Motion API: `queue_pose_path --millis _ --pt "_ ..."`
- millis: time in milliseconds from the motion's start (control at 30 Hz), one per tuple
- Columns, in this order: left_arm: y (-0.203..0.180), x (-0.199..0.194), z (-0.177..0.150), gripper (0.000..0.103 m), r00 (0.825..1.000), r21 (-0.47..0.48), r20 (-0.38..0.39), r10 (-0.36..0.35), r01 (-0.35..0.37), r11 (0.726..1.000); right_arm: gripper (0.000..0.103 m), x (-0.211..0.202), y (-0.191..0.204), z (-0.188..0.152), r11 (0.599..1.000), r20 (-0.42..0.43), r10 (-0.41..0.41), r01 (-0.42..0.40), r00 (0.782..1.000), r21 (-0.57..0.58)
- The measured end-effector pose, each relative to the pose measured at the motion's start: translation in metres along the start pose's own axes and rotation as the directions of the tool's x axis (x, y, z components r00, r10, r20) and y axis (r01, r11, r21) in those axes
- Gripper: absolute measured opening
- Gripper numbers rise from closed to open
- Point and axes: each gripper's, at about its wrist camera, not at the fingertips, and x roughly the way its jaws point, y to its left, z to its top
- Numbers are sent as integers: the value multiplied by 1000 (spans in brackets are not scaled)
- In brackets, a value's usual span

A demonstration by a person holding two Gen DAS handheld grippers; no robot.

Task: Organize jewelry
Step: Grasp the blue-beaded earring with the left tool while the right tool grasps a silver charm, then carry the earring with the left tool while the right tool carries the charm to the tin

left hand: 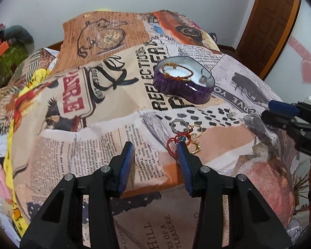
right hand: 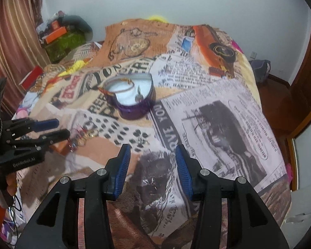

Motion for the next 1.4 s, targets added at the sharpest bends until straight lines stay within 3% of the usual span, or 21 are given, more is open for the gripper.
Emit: queue_pose_path --millis 467,600,667,733,867,900,1100,1400 --pt "5 14 -6 10 999 -35 14 -49 50 998 41 41 6 5 997 -46 62 -64 997 -38" --pt "7 14 -7 5 998 -51 20 -56 57 997 30 52 9 5 997 -65 37 -41 997 -64" --pt "7 14 -7 4 998 -53 23 -59 60 997 29 52 10 4 997 -57 30 -34 998 -76" --pt "8 14 -7 2 998 -52 27 -55 56 997 19 52 11 4 996 -54 33 -37 998 -80" --pt "7 13 -6 0 999 -49 32 -43 45 998 19 52 11 4 996 -45 29 -33 999 -85" --pt "6 12 -5 0 999 -46 35 -38 39 998 12 50 10 4 996 -41 37 -40 998 -85" --pt "3 0 1 0 998 -37 62 -22 25 999 12 41 7 7 997 -12 45 -46 999 -57" --pt "-3 -40 21 0 987 -19 162 -10 14 1000 12 11 2 8 998 55 39 -36 998 -44"
